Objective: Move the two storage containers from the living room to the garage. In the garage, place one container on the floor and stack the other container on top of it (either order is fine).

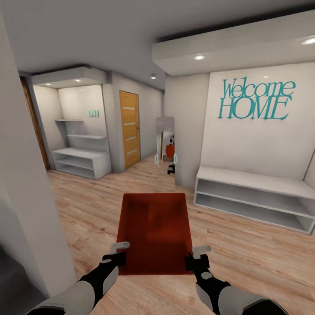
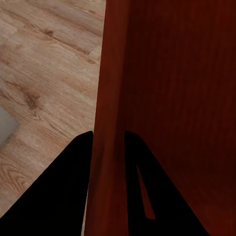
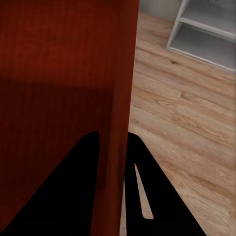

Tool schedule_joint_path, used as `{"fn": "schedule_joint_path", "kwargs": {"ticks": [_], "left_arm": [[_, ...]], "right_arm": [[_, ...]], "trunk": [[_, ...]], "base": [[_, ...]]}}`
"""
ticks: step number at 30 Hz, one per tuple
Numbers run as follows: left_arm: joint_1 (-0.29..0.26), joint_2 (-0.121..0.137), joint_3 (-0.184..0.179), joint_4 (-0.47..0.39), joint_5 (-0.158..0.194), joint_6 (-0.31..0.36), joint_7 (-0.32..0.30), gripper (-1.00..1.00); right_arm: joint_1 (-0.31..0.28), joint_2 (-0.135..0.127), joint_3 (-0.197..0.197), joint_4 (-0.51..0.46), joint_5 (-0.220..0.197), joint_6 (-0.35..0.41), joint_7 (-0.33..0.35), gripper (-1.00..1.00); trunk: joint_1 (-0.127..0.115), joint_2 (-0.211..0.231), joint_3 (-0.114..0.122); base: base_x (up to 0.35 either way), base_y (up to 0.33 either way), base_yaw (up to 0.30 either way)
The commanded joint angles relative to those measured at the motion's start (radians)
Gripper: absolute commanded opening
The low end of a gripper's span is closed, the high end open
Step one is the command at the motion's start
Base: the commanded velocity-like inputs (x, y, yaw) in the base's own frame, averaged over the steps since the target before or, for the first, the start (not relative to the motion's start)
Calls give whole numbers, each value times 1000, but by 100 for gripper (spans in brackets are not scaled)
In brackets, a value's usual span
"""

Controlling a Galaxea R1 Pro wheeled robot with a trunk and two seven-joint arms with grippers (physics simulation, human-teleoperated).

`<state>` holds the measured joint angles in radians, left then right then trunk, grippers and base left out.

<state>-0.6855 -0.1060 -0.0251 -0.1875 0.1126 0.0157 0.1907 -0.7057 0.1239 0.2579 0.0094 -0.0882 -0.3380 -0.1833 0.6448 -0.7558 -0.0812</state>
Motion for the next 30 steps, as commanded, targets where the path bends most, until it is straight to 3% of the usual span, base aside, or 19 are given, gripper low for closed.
{"fn": "schedule_joint_path", "kwargs": {"ticks": [1,30], "left_arm": [[0,34,10,2,9,2,26,-100],[0,34,10,2,9,2,26,-100]], "right_arm": [[-1,0,-12,-2,-8,-24,-4,-100],[-1,0,-12,-2,-8,-24,-4,-100]], "trunk": [[1,-1,-2],[1,-1,-2]], "base": [[322,0,2],[321,0,0]]}}
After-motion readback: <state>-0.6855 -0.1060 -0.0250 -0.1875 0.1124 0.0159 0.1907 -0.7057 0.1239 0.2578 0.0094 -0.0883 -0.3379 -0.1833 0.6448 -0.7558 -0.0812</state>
